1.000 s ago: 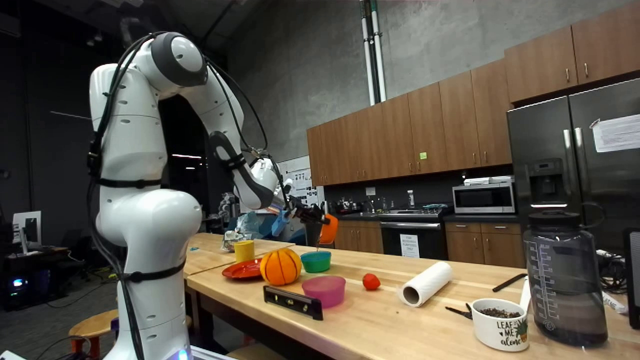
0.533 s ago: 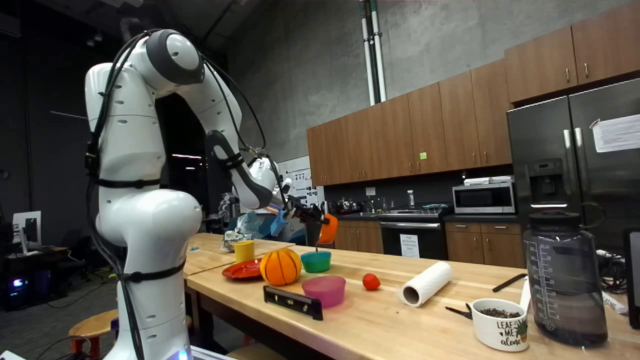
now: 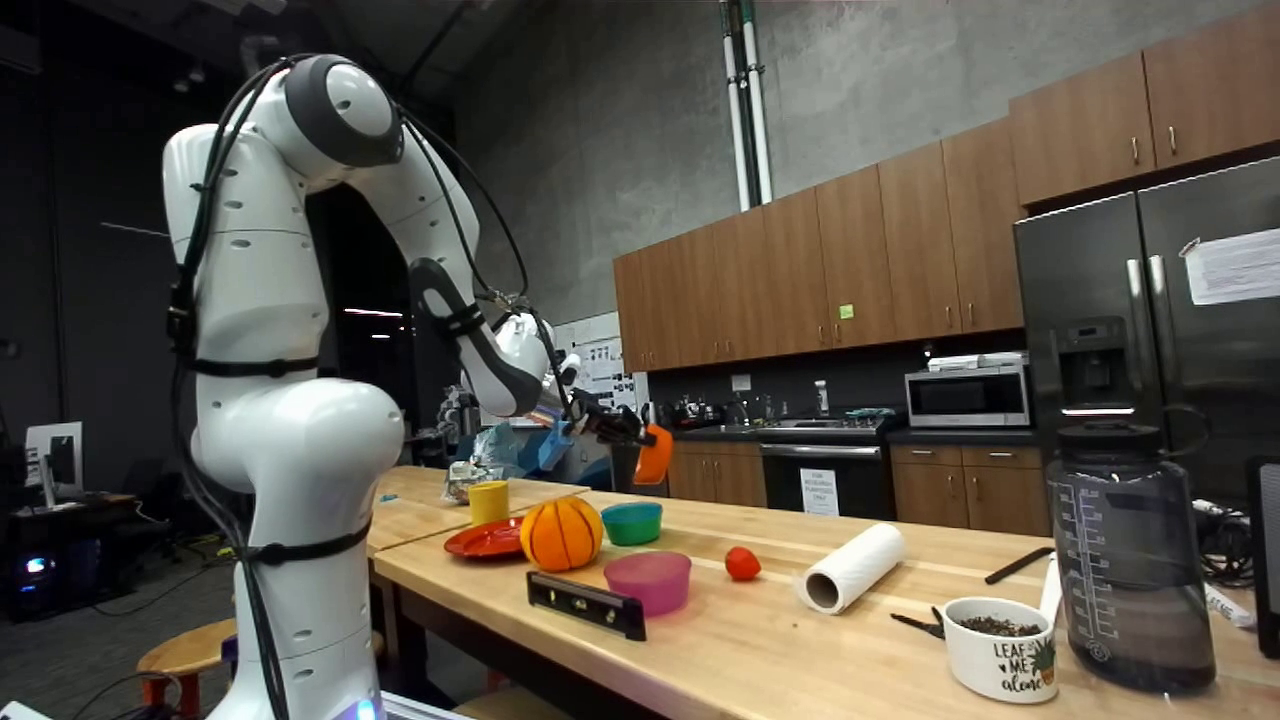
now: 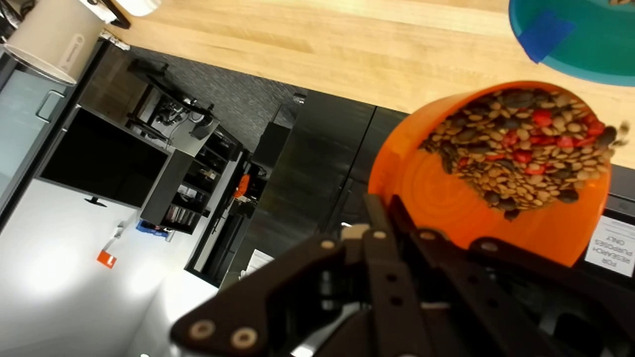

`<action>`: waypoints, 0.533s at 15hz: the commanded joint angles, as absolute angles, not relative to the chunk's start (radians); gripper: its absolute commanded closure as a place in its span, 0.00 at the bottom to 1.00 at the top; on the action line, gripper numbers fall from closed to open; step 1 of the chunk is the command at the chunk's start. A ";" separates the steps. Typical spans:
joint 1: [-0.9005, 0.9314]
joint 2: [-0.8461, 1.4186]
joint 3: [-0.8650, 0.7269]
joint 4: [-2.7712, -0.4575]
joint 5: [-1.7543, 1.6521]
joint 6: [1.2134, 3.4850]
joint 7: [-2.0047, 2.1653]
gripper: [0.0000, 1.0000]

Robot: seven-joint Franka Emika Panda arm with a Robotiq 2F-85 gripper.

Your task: Pour the objects in the orange bowl into the green bowl.

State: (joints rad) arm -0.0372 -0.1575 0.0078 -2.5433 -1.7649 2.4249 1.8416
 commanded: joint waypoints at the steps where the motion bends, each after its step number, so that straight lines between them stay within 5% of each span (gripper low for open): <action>1: -0.015 -0.201 -0.009 -2.569 -1.801 2.417 1.877 0.99; 8: -0.007 -0.210 -0.009 -2.572 -1.820 2.411 1.907 0.99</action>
State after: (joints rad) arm -0.0274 -0.1743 0.0077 -2.5503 -1.7820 2.4242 1.8711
